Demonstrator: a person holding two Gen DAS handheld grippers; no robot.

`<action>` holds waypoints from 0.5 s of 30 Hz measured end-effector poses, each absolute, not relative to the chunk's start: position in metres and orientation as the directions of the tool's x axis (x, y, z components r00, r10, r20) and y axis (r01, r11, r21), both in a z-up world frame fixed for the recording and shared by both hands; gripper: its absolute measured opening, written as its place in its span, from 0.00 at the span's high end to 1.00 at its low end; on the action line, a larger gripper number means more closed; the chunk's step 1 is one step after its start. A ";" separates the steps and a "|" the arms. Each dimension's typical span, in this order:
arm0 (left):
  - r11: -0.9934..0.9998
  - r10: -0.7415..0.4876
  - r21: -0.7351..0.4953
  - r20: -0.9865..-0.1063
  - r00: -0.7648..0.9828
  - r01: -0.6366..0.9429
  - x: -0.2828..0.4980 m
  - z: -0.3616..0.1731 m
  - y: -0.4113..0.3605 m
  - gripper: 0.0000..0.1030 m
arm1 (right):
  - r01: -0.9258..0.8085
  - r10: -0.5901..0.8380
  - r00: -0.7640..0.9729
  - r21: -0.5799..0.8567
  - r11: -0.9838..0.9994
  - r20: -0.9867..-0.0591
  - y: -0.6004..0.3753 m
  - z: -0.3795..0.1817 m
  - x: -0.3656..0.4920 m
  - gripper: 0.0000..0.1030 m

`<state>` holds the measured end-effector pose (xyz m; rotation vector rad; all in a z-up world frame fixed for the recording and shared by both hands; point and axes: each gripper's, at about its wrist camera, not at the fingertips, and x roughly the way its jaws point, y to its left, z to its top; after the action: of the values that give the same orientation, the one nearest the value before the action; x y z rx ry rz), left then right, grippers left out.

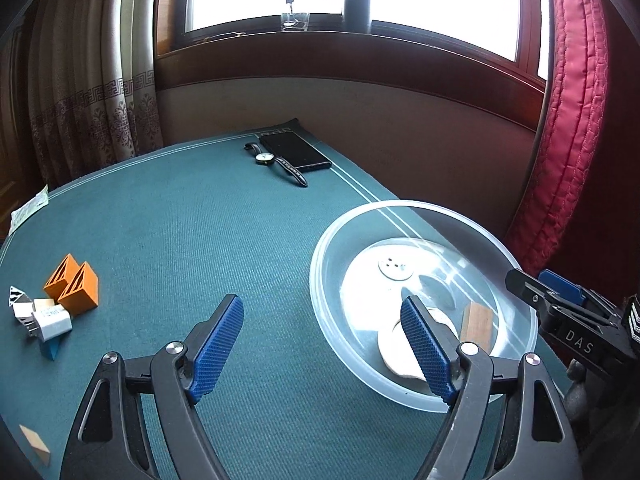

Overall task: Organize rigid objects
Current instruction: 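Lower the white plate into the basin and open the left tool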

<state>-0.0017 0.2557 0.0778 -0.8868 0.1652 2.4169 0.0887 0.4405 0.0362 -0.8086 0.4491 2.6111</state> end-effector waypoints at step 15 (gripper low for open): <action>-0.894 0.390 -0.076 -0.621 -0.680 -0.442 -0.001 0.079 0.211 0.21 | -0.379 0.217 -0.793 0.183 -0.907 -0.570 0.414 0.043 0.084 0.30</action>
<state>-0.0011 0.2114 0.0794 -0.9070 0.1101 2.5227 0.0845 0.4143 0.0426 -0.7996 0.4154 2.6738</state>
